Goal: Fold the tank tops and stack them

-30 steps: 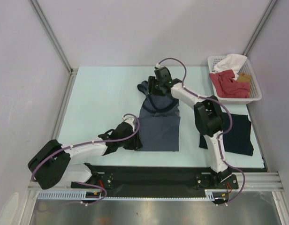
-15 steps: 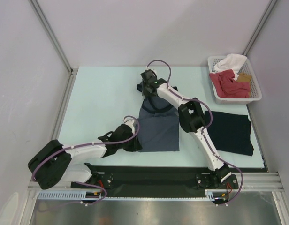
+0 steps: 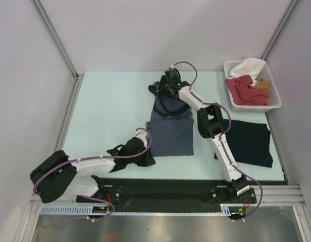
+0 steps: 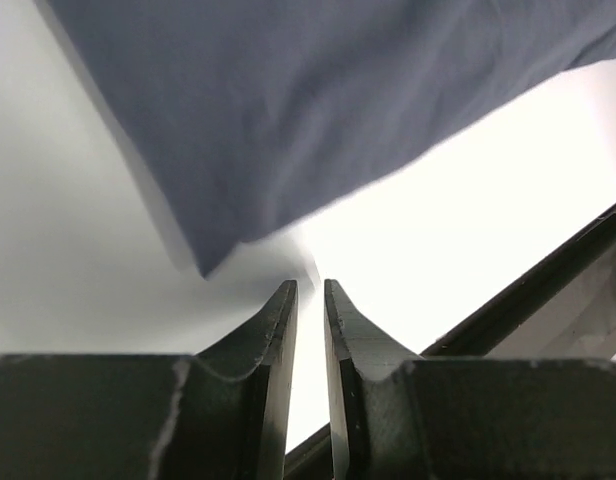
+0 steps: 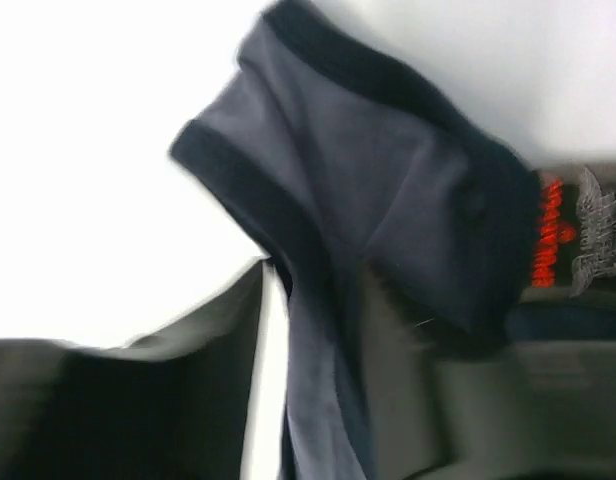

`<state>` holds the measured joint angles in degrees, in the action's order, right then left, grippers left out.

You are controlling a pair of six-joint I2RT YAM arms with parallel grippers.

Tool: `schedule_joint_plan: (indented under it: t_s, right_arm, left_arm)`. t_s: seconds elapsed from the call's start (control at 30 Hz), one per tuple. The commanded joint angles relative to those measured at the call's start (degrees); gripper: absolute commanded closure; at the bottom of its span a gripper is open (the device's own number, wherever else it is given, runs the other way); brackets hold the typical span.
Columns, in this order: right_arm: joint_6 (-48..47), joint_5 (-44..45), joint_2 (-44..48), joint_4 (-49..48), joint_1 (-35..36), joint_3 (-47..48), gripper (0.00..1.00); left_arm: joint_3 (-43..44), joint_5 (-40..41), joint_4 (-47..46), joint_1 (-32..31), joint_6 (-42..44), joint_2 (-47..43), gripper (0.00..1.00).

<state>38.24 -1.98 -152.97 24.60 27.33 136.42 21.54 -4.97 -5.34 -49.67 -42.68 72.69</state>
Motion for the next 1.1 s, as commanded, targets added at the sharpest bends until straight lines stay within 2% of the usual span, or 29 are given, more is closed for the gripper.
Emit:
schedule_joint_plan:
  t_s: [0.0, 0.1, 0.27, 0.43, 0.57, 0.67, 0.8, 0.83, 0.9, 0.93, 0.97, 1.07]
  right_arm:
    - [1.6, -4.1, -3.3, -6.0, -1.3, 3.5, 0.47]
    - [-1.3, -3.1, -2.3, -7.0, -0.4, 4.2, 0.34]
    - [-6.7, -3.5, 2.4, -8.5, 0.4, 1.6, 0.32]
    - [-12.0, -4.5, 8.8, -9.8, 0.6, -1.9, 0.28]
    - [-14.8, -4.0, 15.2, -8.9, 0.5, -5.5, 0.25]
    - [-16.0, -2.2, 22.4, -7.8, 0.9, -12.1, 0.27]
    - [-17.1, -0.5, 34.5, -2.3, 0.8, -23.8, 0.37]
    - [-16.8, 0.2, 40.4, -1.8, 0.9, -31.7, 0.38]
    - [-15.1, 1.0, 47.8, -2.2, 1.0, -41.3, 0.39]
    - [-14.7, 1.2, 55.3, -3.0, 1.1, -50.6, 0.39]
    - [-14.0, 1.1, 58.9, -3.7, 1.1, -55.9, 0.38]
    - [-10.9, 1.0, 72.3, -4.4, 1.8, -73.5, 0.35]
  left_arm:
    - [-2.1, 0.8, 8.2, -0.9, 0.0, 1.4, 0.77]
    - [-1.2, 2.2, 9.4, -0.7, 0.4, 2.0, 0.78]
    - [-0.1, 1.8, 9.8, -0.3, 0.4, 2.5, 0.79]
    - [0.3, 2.7, 12.5, -0.3, 0.0, -1.2, 0.76]
    - [1.0, 4.7, 17.9, -0.2, 0.1, -6.3, 0.68]
    - [1.7, 7.0, 21.1, 0.4, 0.5, -9.5, 0.63]
    - [1.5, 7.5, 22.9, 1.4, 0.6, -14.1, 0.54]
    - [1.7, 7.8, 23.3, 1.6, 0.6, -14.8, 0.53]
    - [1.8, 8.1, 24.2, 1.9, 0.8, -16.7, 0.46]
    - [2.3, 8.1, 24.4, 1.9, 0.9, -17.0, 0.44]
    - [2.5, 8.3, 24.5, 2.0, 1.4, -17.3, 0.4]
    - [4.1, 8.1, 24.7, 2.5, 2.5, -16.4, 0.36]
